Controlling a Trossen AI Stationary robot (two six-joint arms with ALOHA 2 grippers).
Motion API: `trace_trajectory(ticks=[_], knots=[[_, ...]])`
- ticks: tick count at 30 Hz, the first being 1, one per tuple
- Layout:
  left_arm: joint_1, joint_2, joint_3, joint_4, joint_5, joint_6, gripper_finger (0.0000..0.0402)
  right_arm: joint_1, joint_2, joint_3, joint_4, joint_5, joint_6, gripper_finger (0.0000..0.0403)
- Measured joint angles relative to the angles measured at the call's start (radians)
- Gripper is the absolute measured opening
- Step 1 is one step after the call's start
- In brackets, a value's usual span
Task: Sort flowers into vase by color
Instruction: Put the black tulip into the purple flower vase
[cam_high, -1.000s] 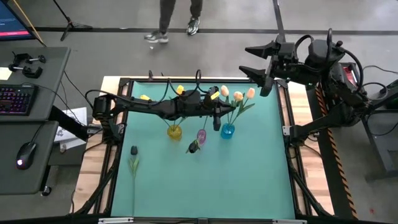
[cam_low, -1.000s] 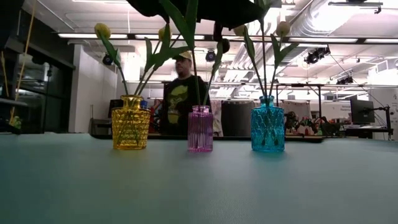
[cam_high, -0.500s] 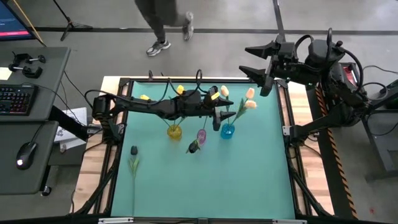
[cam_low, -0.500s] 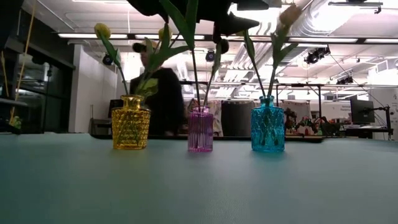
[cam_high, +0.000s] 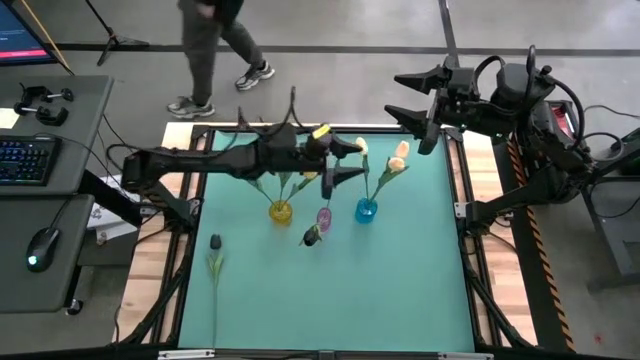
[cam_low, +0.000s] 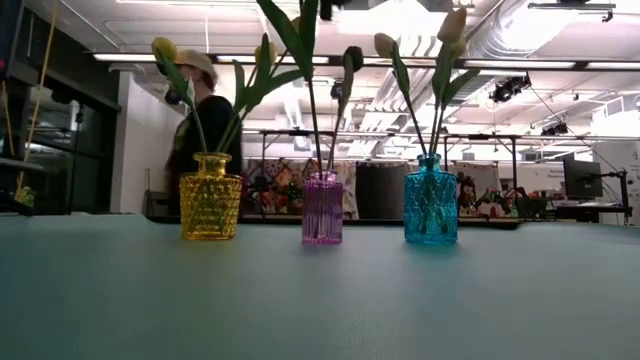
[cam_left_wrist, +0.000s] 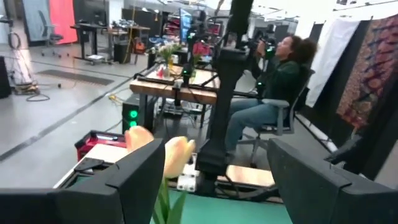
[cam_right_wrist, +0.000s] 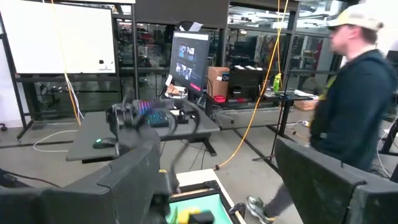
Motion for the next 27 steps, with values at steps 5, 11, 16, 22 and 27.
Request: trace_trajectory(ticks=[5,11,16,22,27], knots=[[-0.003,-0.087,0.000,-0.112,0.006,-0.007,0.0270,0.000,0.000,0.000,-0.010,0.074,0.000,0.0307],[-0.027,-0.179,-0.034,-0.183,0.006,-0.016,0.0270,0.000,0.000,0.000,-0.028,0.081,0.000,0.0307],[-0.045,-0.252,-0.116,-0.172,0.005,-0.041,0.0270,0.001,0.000,0.000,-0.089,0.081,0.001,0.0307],[-0.050,-0.373,-0.250,-0.095,-0.038,-0.126,0.0258,0.001,-0.001,0.000,-0.181,0.078,0.029,0.0307],[-0.050,-0.487,-0.315,-0.093,-0.122,-0.159,0.0246,0.001,-0.007,0.000,-0.244,0.076,0.037,0.0307]])
